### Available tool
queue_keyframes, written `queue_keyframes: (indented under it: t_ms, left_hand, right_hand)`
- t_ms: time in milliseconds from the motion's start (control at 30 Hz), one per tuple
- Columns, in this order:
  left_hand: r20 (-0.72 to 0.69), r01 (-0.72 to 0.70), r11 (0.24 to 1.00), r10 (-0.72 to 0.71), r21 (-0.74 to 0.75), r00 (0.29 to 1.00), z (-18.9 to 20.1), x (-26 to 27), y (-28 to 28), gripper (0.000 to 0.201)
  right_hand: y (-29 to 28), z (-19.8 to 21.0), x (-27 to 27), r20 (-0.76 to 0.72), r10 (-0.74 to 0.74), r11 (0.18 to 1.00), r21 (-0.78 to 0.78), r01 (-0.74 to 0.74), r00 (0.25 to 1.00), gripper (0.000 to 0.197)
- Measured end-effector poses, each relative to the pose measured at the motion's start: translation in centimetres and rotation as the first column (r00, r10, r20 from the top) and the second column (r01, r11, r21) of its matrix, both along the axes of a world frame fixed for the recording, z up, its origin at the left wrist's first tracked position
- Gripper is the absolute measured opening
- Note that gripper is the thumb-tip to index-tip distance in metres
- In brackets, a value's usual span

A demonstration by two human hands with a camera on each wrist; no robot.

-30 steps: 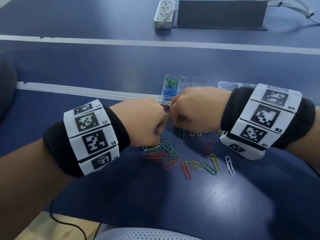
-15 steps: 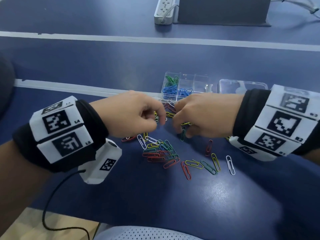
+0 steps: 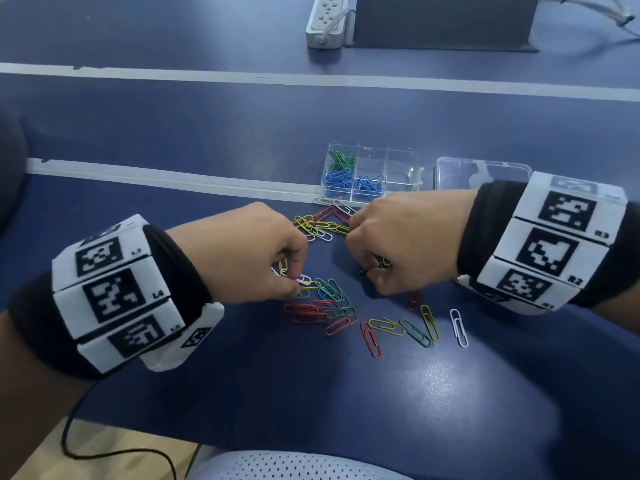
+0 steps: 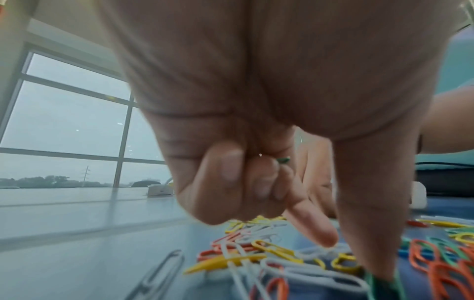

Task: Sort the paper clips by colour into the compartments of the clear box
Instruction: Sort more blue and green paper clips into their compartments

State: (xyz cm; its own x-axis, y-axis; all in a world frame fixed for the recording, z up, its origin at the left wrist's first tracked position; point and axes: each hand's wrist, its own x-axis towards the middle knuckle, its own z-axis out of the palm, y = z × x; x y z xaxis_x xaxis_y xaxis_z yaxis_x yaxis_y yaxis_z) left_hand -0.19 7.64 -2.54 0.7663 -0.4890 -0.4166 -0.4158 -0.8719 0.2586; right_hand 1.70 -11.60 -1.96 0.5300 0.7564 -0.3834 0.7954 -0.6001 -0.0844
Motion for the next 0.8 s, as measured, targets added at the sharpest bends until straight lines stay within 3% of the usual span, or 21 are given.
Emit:
queue_keyframes:
  t_ms: [133,333,600,800]
  left_hand:
    - [0.010,-0.024,0.999,0.024,0.023,1.000,0.1,-0.4,0.6,0.016]
    - [0.128,0.011,1.000,-0.014,0.021,0.992,0.2,-0.5,0.9,0.012]
    - [0.107,-0.069,0.996,0.074,-0.048,0.992,0.6,-0.4,1.2,0.009]
    - [0.084,-0.018,1.000,0.015,0.026,0.996,0.1,-0.5,1.6,0.012]
  right_hand:
    - [-0.4,0.0,0.1,-0.029,-0.026,0.999,0.045,0.027,0.999,0.022]
    - [-0.2,0.0,0.3,0.076,0.002,1.000,-0.005,-0.002,0.997,0.024]
    - [0.8,-0.4,0.4,0.040,-0.025,0.998,-0.051,0.027,0.999,0.031]
    - [1.0,0.0,0.0,-0.130,-0.084,0.990,0.102,0.097,0.988,0.019]
